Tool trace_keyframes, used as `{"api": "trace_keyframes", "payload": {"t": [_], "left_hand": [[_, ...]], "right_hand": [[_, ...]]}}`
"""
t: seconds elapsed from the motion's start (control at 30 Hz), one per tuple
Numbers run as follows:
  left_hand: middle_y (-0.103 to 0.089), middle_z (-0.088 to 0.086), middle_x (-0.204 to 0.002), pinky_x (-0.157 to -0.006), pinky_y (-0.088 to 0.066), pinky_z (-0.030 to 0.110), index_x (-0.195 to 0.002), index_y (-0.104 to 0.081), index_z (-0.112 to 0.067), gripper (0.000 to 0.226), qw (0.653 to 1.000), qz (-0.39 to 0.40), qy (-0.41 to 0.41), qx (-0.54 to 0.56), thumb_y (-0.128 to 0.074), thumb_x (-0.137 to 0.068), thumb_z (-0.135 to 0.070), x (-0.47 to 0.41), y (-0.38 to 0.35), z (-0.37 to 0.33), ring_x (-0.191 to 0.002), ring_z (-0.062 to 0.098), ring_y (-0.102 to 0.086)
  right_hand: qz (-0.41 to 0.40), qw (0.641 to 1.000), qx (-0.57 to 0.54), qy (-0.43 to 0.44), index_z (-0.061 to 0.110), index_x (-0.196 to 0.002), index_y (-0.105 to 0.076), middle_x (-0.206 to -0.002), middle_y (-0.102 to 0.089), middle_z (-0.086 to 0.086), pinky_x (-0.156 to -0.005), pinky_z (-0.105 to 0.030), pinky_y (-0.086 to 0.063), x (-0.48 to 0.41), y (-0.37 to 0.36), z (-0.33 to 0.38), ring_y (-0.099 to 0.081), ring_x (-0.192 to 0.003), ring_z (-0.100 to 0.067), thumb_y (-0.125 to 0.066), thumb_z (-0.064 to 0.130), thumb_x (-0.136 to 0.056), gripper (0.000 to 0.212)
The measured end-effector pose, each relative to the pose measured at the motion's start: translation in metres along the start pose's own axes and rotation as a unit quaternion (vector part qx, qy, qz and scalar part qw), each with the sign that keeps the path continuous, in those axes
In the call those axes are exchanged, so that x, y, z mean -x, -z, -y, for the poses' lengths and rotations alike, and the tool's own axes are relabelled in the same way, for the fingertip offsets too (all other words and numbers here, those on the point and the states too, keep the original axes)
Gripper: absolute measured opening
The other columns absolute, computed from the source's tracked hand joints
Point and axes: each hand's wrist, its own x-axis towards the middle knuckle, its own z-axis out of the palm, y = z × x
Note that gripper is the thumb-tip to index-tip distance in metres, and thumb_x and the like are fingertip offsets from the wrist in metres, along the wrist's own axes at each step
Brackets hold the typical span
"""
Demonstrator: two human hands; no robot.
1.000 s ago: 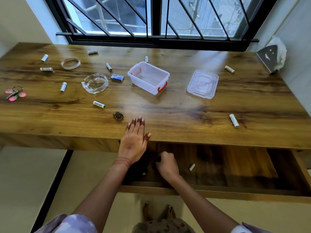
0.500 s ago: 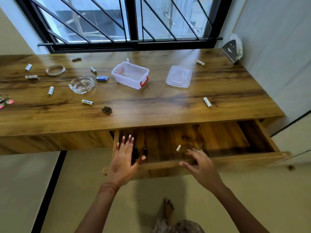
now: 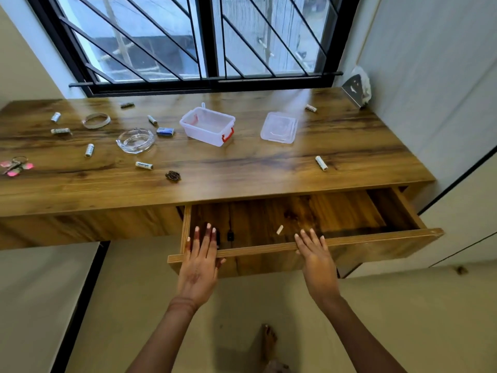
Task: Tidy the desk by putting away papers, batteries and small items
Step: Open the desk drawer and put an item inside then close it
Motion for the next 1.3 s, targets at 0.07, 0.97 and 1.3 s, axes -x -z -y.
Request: {"api": "trace_keyframes", "payload": {"t": [0.07, 0.97, 1.3], "left_hand": [[-0.026, 0.014, -0.15, -0.116, 0.007, 0.038, -0.142, -0.023, -0.002, 0.063, 1.0, 0.001, -0.003, -0.01, 0.0, -0.098, -0.041, -0.007, -0.001, 0.002, -0.144, 0.025, 0.01], [-0.06, 0.024, -0.123, -0.094, -0.044, 0.048, -0.121, -0.055, 0.008, 0.058, 0.989, -0.109, -0.031, -0.096, -0.071, -0.073, -0.022, -0.136, -0.002, 0.02, -0.113, 0.037, -0.059], [-0.064, 0.022, -0.116, -0.089, -0.049, 0.046, -0.115, -0.06, 0.006, 0.084, 0.998, -0.039, 0.002, -0.045, -0.091, -0.045, -0.026, -0.136, 0.023, 0.011, -0.107, 0.034, -0.063]], "right_hand": [[0.001, 1.0, 0.003, -0.004, 0.006, -0.122, -0.057, -0.13, -0.056, -0.014, -0.111, -0.043, -0.024, -0.008, -0.002, 0.002, -0.043, -0.128, -0.032, -0.071, -0.021, -0.058, 0.071], [-0.072, 0.979, 0.082, 0.172, -0.004, -0.12, -0.055, -0.124, -0.059, -0.02, -0.113, -0.036, -0.015, -0.15, -0.021, -0.017, -0.056, -0.117, -0.032, -0.04, -0.005, -0.073, 0.049], [-0.006, 0.996, 0.029, 0.079, -0.001, -0.126, -0.051, -0.13, -0.055, -0.017, -0.115, -0.031, -0.01, -0.149, -0.011, -0.002, -0.042, -0.128, -0.025, -0.076, -0.016, -0.056, 0.075]]}}
